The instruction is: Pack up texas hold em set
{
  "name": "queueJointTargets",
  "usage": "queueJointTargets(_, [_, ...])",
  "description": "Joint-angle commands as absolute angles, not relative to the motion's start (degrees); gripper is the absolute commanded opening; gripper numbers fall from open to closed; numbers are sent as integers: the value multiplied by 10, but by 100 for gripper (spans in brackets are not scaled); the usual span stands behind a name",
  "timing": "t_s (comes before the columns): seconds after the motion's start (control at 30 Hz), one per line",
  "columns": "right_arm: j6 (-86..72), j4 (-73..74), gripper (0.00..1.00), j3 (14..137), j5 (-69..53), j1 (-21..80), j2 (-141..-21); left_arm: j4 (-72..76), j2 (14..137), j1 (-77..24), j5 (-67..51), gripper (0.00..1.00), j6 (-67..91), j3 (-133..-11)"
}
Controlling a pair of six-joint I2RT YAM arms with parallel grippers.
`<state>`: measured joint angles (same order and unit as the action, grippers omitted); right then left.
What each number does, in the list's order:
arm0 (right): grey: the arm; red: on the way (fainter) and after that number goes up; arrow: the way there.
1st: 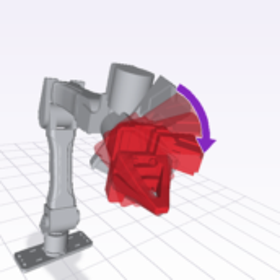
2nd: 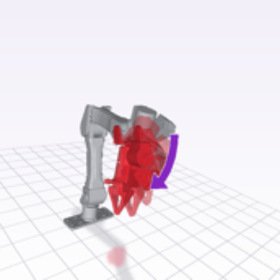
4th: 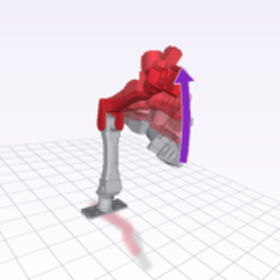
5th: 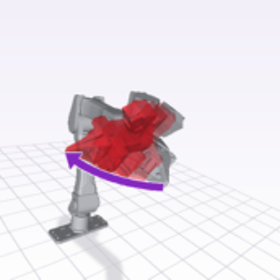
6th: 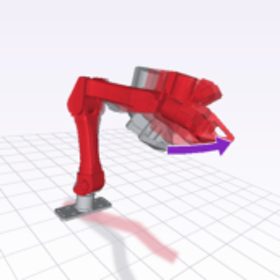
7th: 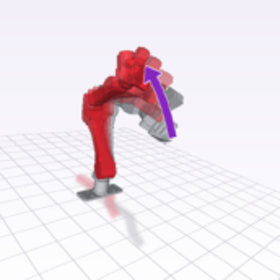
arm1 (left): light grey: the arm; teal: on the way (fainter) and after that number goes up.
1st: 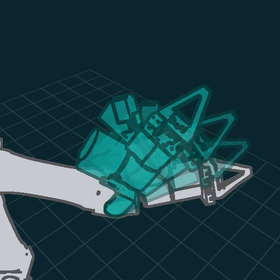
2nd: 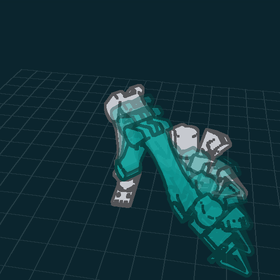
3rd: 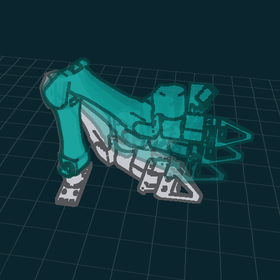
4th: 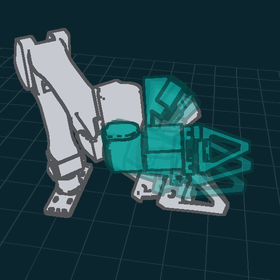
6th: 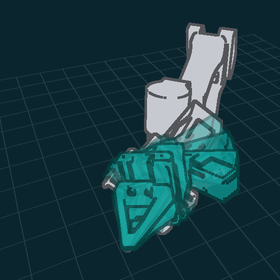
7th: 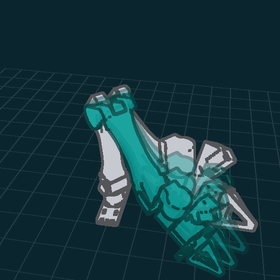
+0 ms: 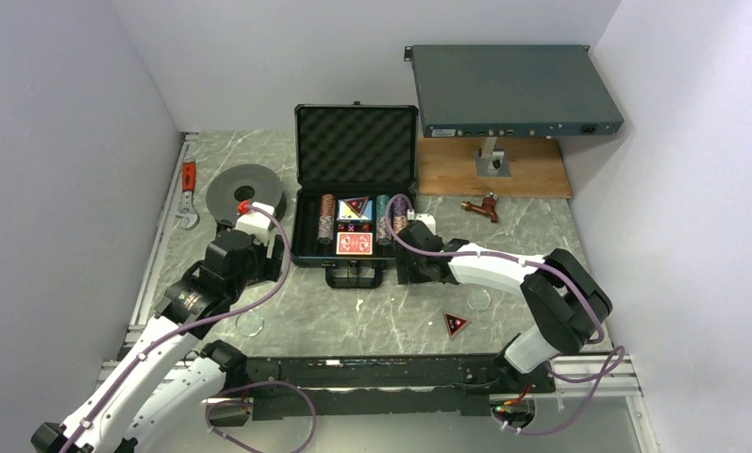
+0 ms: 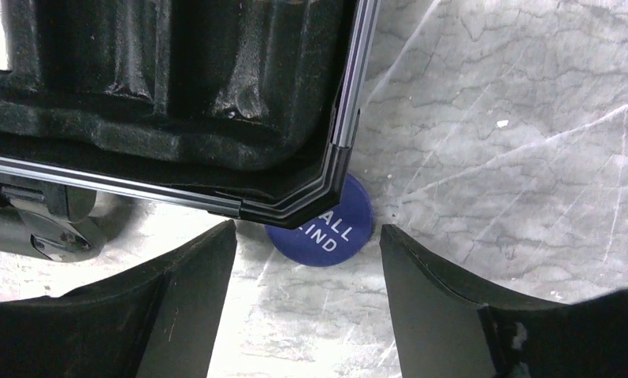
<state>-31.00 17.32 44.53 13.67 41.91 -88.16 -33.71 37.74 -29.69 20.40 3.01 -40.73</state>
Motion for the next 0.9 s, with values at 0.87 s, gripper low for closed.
queueJointTargets(0.87, [-323,175,61,417,126,415,-895,-327,381,-293,201,85,26,-423])
